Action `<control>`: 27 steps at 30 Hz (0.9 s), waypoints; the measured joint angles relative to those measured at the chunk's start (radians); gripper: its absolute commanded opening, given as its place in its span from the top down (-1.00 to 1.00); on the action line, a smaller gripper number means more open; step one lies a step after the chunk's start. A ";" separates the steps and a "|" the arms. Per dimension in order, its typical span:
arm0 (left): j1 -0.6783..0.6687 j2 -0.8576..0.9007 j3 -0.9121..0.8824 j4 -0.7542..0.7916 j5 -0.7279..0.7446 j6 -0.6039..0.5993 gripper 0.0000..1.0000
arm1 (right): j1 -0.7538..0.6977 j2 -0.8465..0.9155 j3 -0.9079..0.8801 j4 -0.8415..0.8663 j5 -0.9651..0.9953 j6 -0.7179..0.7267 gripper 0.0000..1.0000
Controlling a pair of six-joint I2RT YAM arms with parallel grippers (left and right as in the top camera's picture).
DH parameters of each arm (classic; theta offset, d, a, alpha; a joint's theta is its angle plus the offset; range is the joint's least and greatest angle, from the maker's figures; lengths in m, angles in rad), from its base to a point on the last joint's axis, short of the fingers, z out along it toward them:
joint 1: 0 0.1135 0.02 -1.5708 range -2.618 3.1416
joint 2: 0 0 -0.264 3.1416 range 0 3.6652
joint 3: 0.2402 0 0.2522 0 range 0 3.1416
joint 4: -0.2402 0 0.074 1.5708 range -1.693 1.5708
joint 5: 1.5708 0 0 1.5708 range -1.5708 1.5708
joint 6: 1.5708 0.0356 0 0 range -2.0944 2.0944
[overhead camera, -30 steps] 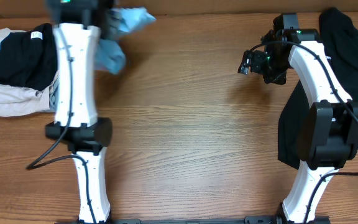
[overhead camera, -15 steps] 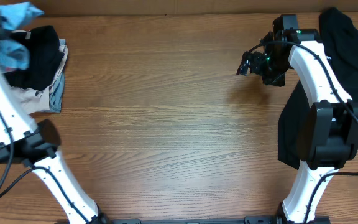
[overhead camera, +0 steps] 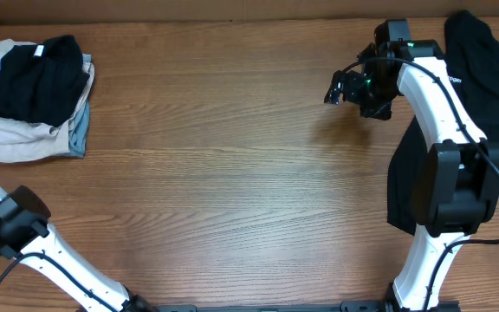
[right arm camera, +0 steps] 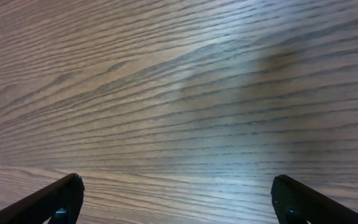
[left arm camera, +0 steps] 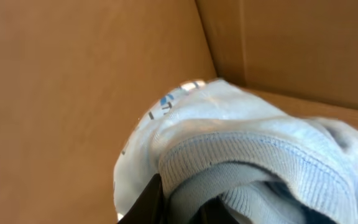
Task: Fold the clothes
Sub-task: 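Carry the bundle left and place it on the clothes stack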
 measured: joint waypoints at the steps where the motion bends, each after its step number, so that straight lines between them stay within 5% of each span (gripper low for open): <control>1: 0.000 0.002 -0.034 0.031 0.004 0.000 0.92 | 0.002 0.000 0.000 0.000 0.000 0.000 -1.00; 12: -0.077 0.033 -0.359 0.092 0.028 0.000 0.92 | 0.007 0.000 0.000 0.000 0.000 0.000 -1.00; 17: -0.232 0.035 -0.419 0.042 0.011 0.000 0.91 | 0.007 0.000 0.000 0.000 0.000 0.000 -1.00; 19: -0.282 0.035 -0.443 0.008 -0.010 0.000 -0.18 | 0.007 0.000 0.000 0.001 0.000 0.000 -1.00; 22: -0.321 0.035 -0.477 -0.038 -0.015 0.000 -0.99 | 0.007 0.000 0.000 0.004 0.000 0.000 -1.00; 27: -0.368 0.035 -0.494 -0.081 -0.027 -0.001 -1.00 | 0.007 0.000 0.000 0.011 0.000 -0.001 -1.00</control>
